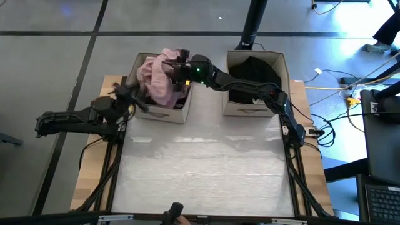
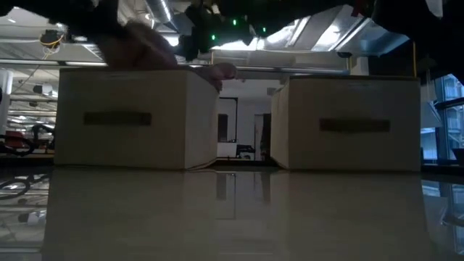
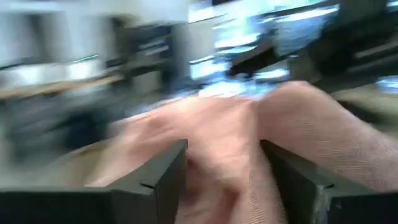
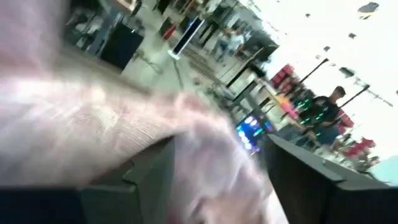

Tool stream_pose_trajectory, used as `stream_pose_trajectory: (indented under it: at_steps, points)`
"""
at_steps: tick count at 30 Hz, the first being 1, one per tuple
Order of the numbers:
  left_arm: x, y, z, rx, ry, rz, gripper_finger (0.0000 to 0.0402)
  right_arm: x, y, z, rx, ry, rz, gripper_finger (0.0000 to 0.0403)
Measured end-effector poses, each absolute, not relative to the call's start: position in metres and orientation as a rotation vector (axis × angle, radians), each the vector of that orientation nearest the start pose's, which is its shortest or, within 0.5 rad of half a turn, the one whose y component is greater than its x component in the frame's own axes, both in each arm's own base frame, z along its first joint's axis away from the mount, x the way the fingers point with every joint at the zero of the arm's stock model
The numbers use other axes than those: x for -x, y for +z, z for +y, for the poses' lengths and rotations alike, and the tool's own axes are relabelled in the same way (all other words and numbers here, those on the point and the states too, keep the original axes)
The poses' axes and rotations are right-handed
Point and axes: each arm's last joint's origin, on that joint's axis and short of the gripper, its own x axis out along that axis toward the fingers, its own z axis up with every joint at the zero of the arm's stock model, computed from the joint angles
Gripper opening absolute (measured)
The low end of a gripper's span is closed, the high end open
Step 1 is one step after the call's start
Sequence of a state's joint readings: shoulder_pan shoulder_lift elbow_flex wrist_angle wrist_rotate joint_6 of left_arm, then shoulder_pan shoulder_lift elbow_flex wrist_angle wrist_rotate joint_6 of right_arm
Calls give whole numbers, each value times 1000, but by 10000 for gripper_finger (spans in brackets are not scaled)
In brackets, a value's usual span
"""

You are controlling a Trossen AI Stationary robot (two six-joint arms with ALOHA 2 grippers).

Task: Sort clothes
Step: Put the pink shirt into the left laundry organizer, then return to Home Position

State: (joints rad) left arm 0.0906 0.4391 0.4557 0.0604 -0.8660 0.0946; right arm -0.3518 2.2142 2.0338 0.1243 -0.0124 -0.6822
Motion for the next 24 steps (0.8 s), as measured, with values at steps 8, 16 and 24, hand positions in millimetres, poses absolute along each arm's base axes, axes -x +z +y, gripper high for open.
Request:
stream_pose_trajectory:
  at_steps: [8, 16, 24]
  points:
    - [-97, 276, 35, -71, 1195, 73, 189, -479, 384, -178, 679, -340, 303, 258]
    - [-94, 278, 32, -63, 1114, 65, 189, -421, 422, -150, 654, -252, 558, 253]
    - [-92, 284, 17, -14, 654, -18, 189, -395, 403, -122, 620, -146, 932, 252]
